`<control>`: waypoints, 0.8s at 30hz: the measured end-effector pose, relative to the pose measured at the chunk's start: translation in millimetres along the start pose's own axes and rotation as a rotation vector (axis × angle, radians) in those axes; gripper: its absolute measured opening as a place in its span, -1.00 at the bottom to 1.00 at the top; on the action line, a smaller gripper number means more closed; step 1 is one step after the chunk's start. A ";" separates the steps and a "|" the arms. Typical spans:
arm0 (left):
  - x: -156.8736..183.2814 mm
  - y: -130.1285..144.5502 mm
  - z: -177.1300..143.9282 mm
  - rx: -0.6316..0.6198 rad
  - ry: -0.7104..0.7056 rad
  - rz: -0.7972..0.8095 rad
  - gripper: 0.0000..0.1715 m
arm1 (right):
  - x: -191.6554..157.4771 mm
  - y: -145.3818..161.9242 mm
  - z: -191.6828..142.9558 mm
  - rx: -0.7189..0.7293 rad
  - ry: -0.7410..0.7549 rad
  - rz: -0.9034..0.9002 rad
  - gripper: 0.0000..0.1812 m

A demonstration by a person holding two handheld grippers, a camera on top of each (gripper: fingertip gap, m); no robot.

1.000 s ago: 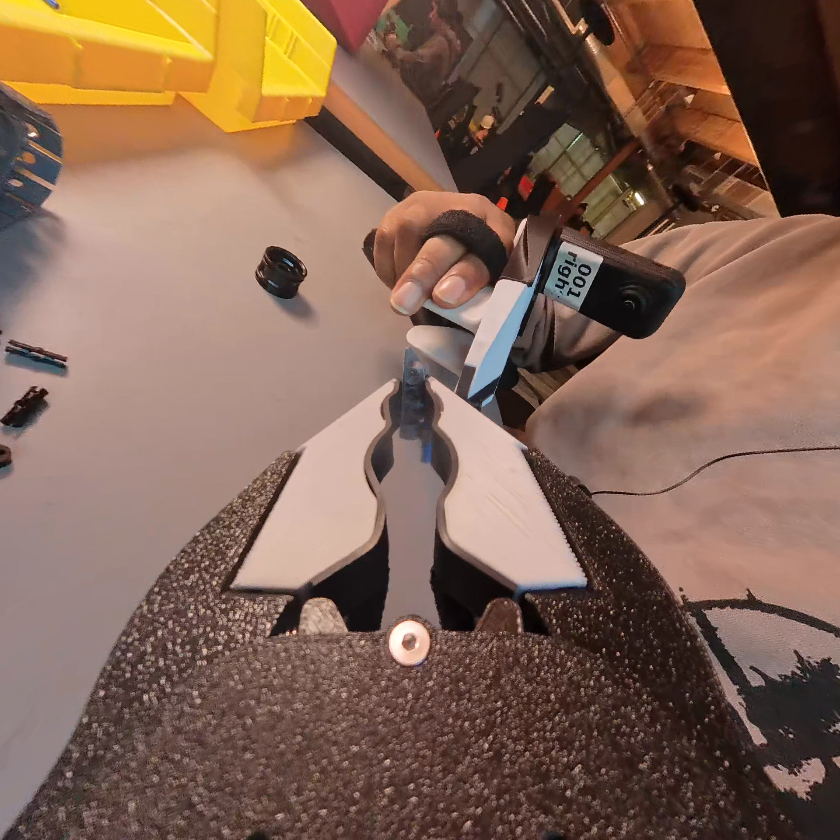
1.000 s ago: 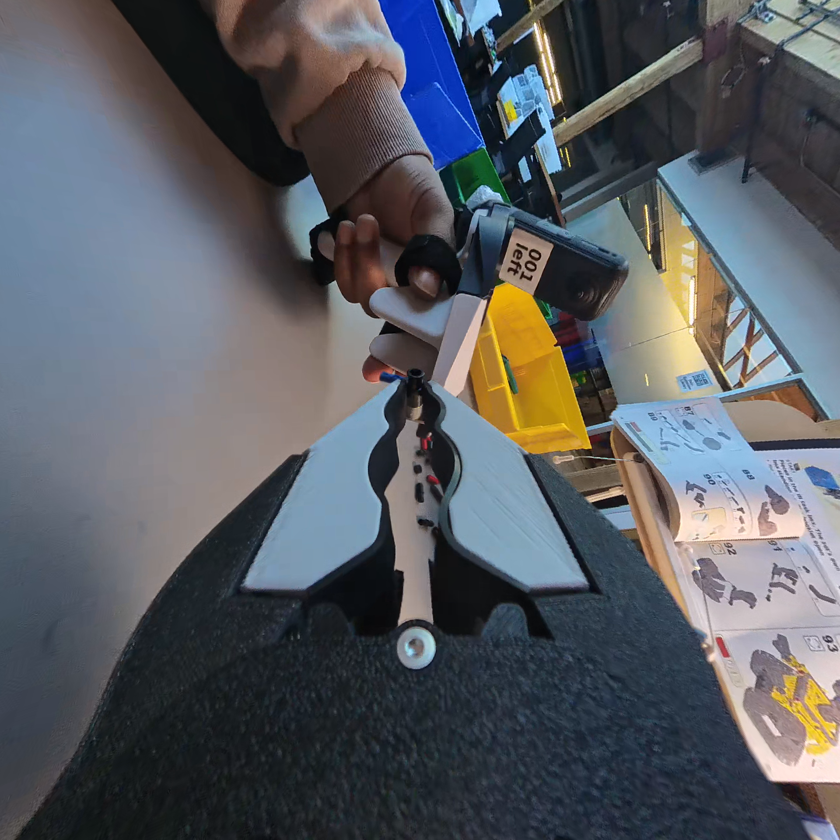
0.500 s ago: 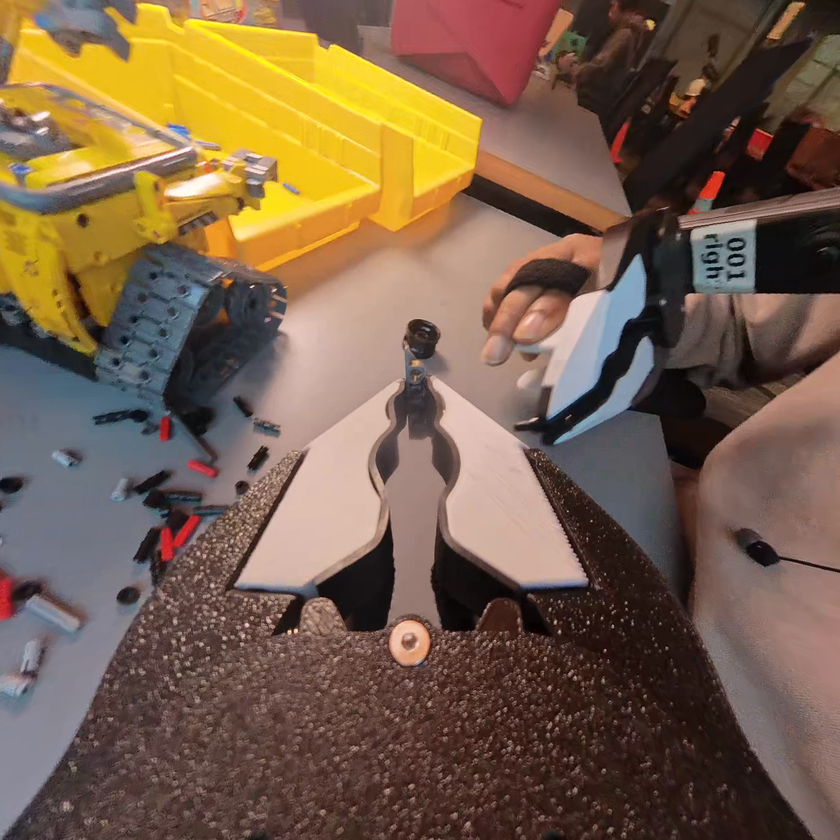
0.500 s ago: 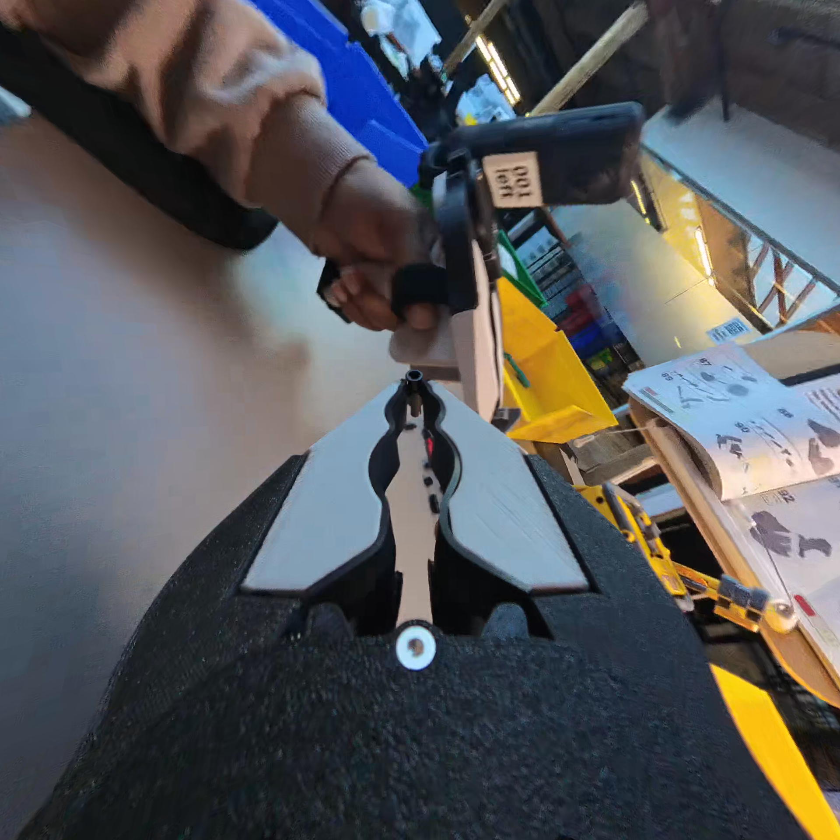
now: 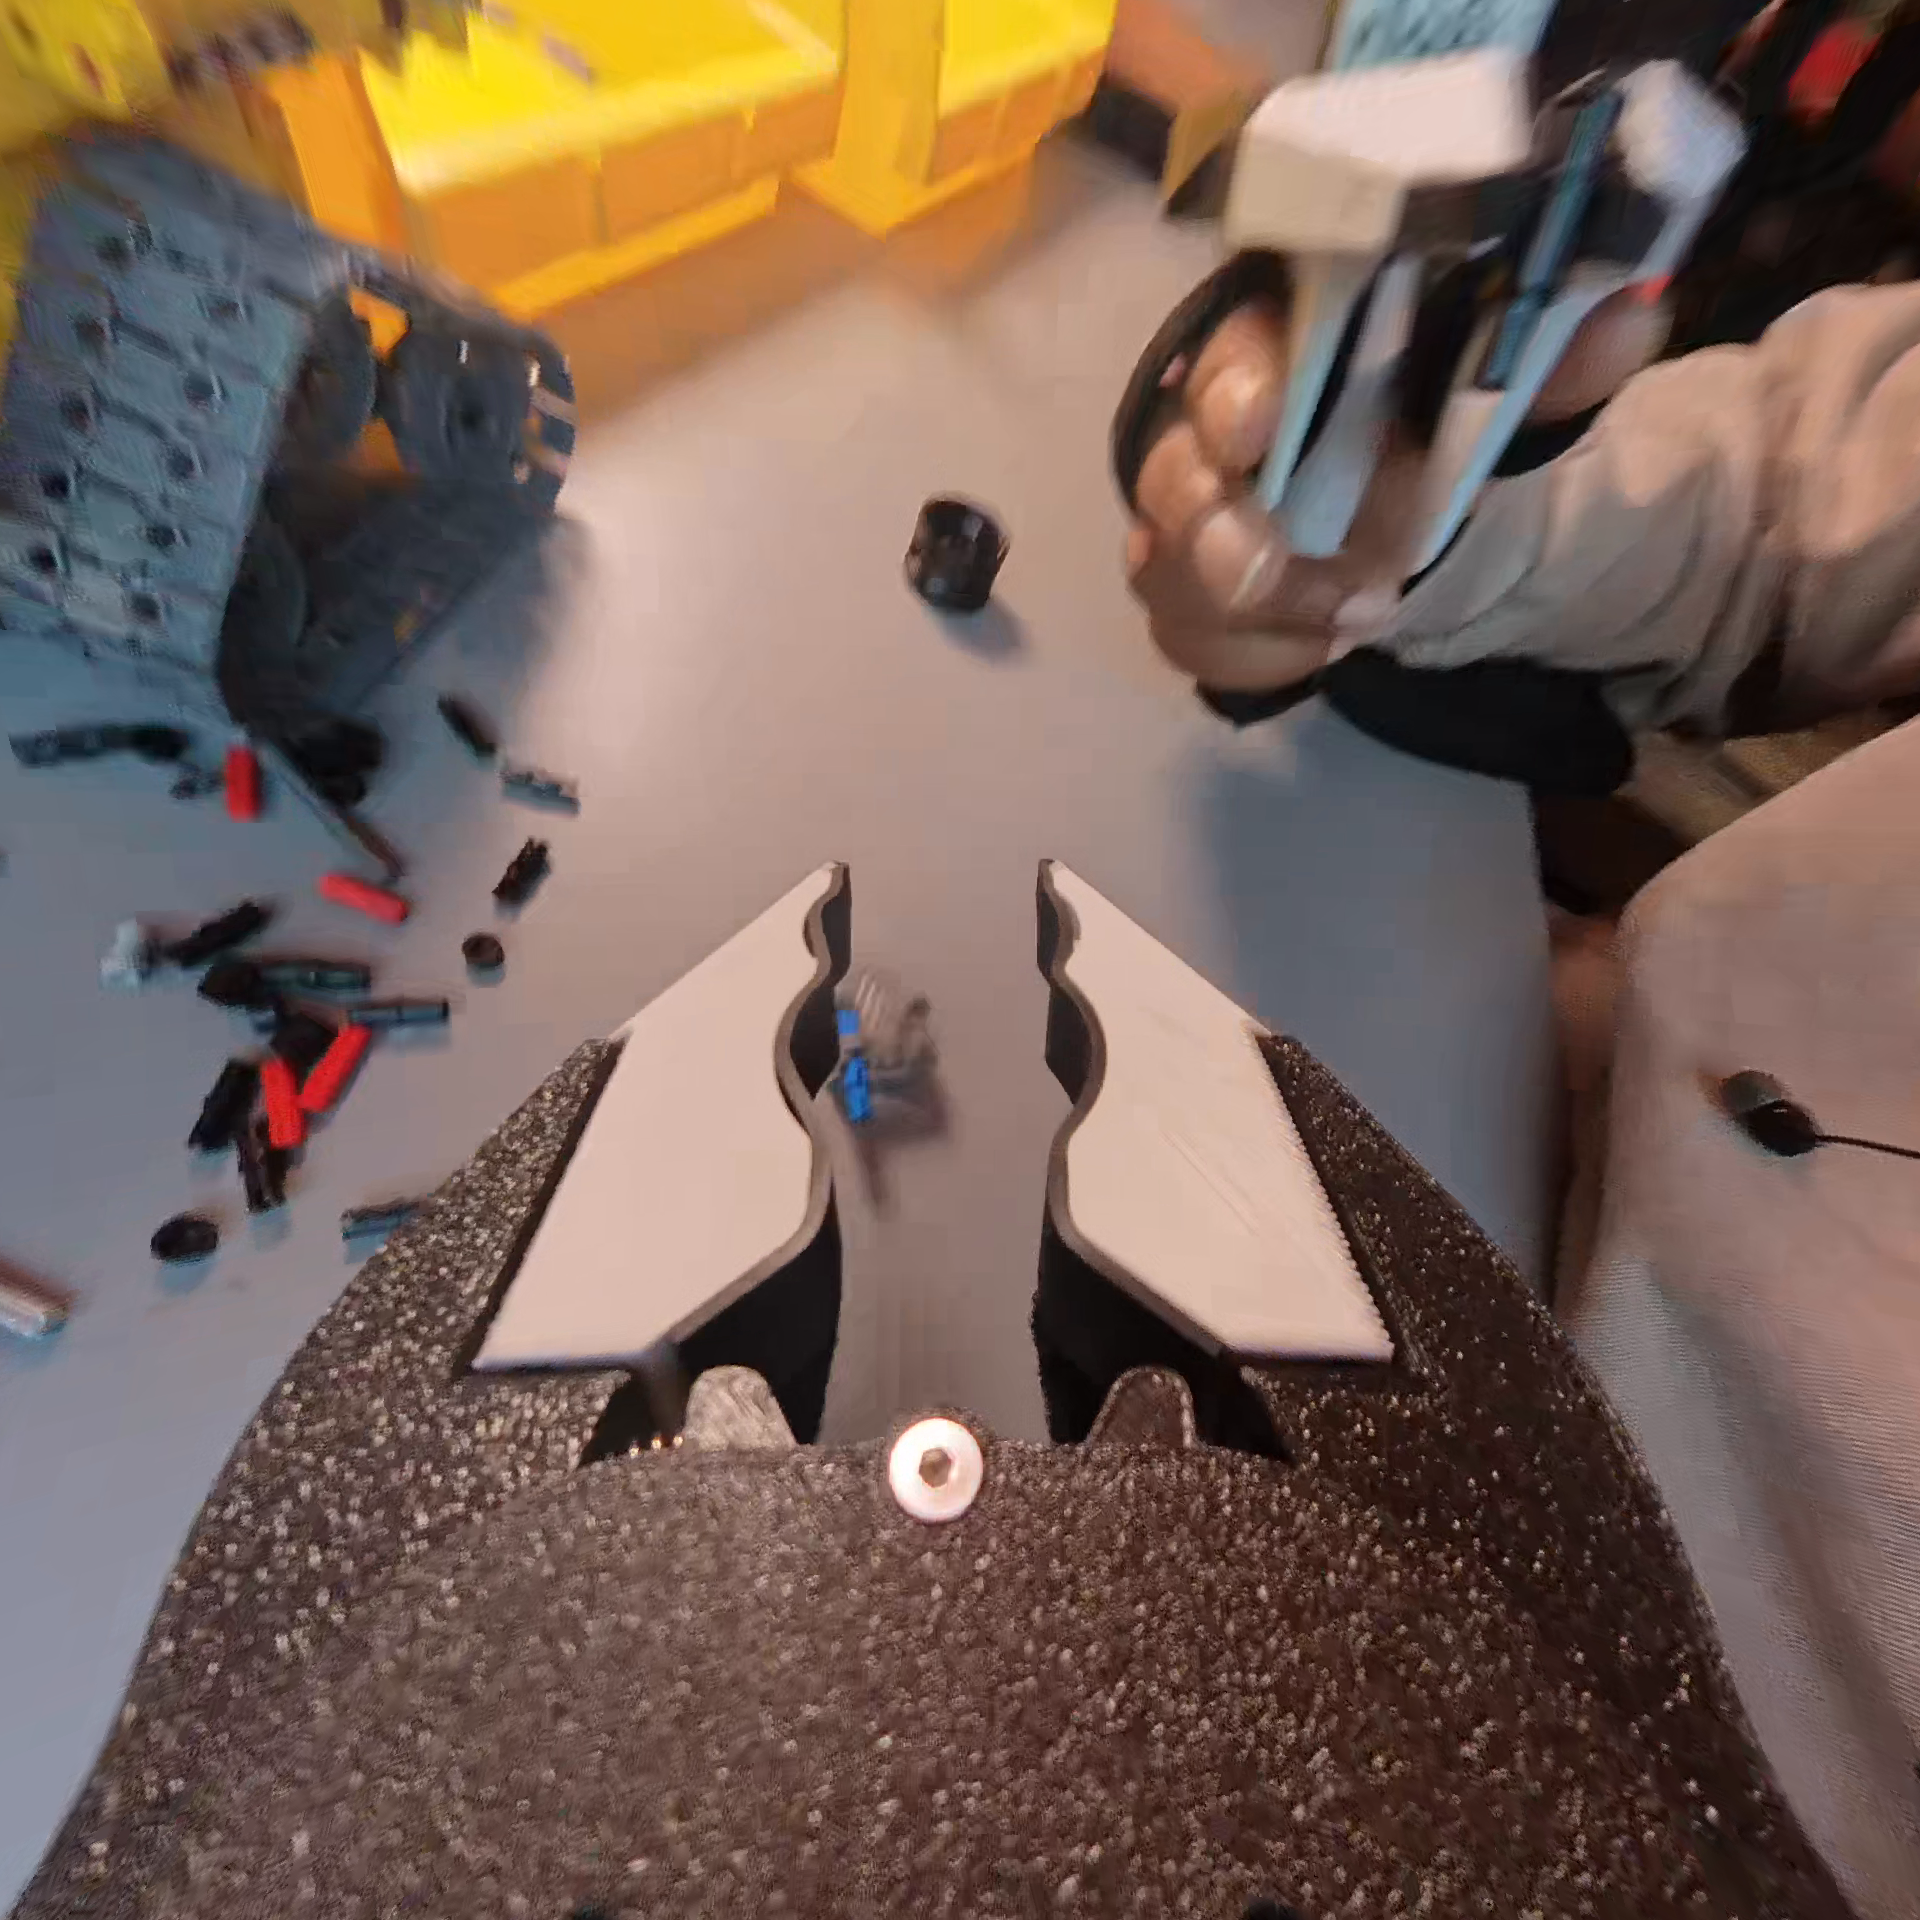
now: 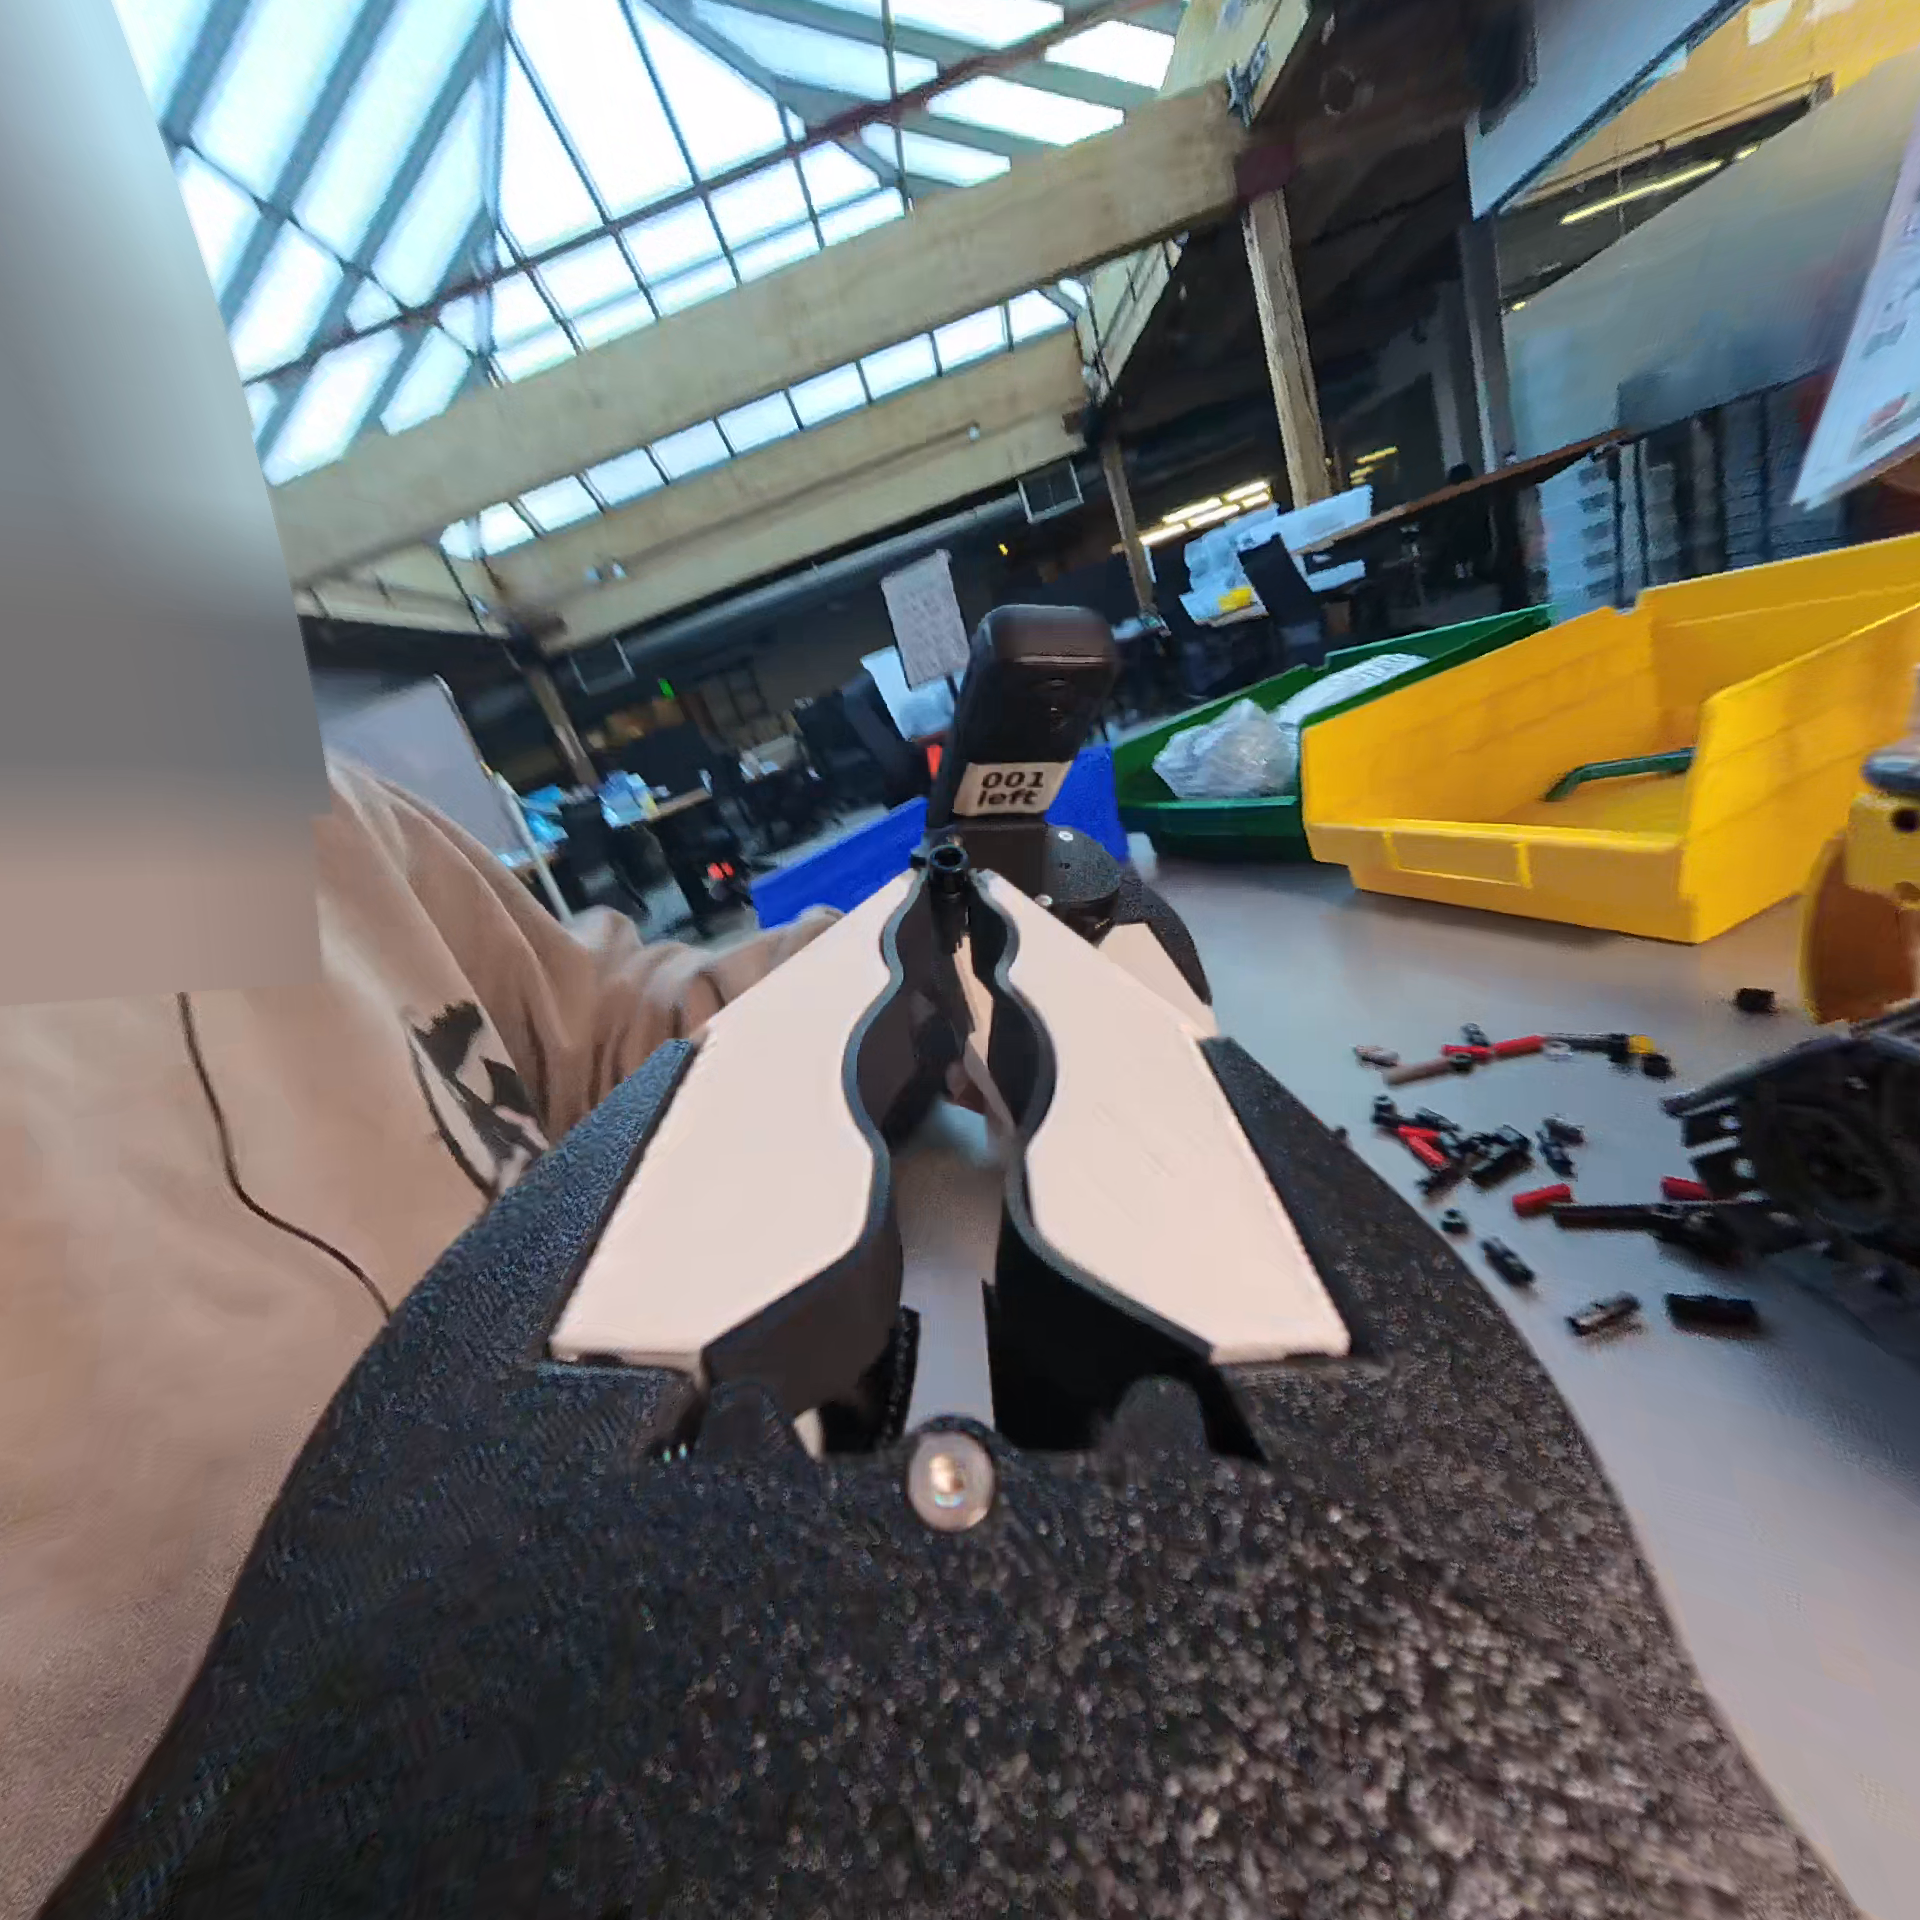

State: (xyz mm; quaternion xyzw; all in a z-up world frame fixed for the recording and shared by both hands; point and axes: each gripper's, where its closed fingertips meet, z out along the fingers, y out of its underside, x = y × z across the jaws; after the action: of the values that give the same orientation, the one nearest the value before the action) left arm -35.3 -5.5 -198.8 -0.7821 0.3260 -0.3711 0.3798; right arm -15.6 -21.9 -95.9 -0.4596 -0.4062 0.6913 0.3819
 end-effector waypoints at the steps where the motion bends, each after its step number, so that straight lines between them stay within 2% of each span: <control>1: 9.9 -14.8 -5.5 0.084 0.054 0.002 -0.61 | 0.9 -6.1 -0.9 0.046 -0.020 0.070 -0.94; 3: 31.6 -41.8 -16.2 0.242 0.164 0.003 -0.68 | 3.9 -13.9 -1.0 0.117 -0.053 0.194 -0.95; 5: 45.6 -57.2 -22.3 0.327 0.217 0.011 -0.70 | 4.4 -14.0 1.0 0.147 -0.089 0.282 -0.95; 9: 58.1 -65.7 -26.2 0.374 0.252 0.014 -0.75 | 4.1 -0.9 9.0 0.105 -0.092 0.286 -0.96; 11: 57.3 -68.1 -29.7 0.395 0.253 -0.001 -0.89 | 3.2 4.7 12.4 0.070 -0.080 0.242 -0.95; 15: 51.4 -59.3 -29.3 0.335 0.221 0.024 -0.93 | 8.6 15.5 12.4 -0.023 -0.032 0.159 -0.94; 18: 49.2 -50.8 -28.3 0.271 0.163 0.117 -0.93 | 8.8 19.2 6.2 -0.097 -0.035 0.096 -0.91; 24: 51.8 -43.1 -21.7 0.226 0.161 0.144 -0.93 | 7.8 28.2 0.9 -0.199 -0.033 0.022 -0.92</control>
State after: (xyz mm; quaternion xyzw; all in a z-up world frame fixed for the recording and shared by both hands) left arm -16.9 -32.6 -136.1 -0.6769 0.3667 -0.4388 0.4635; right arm -23.1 -25.7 -123.9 -0.4882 -0.4741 0.6591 0.3202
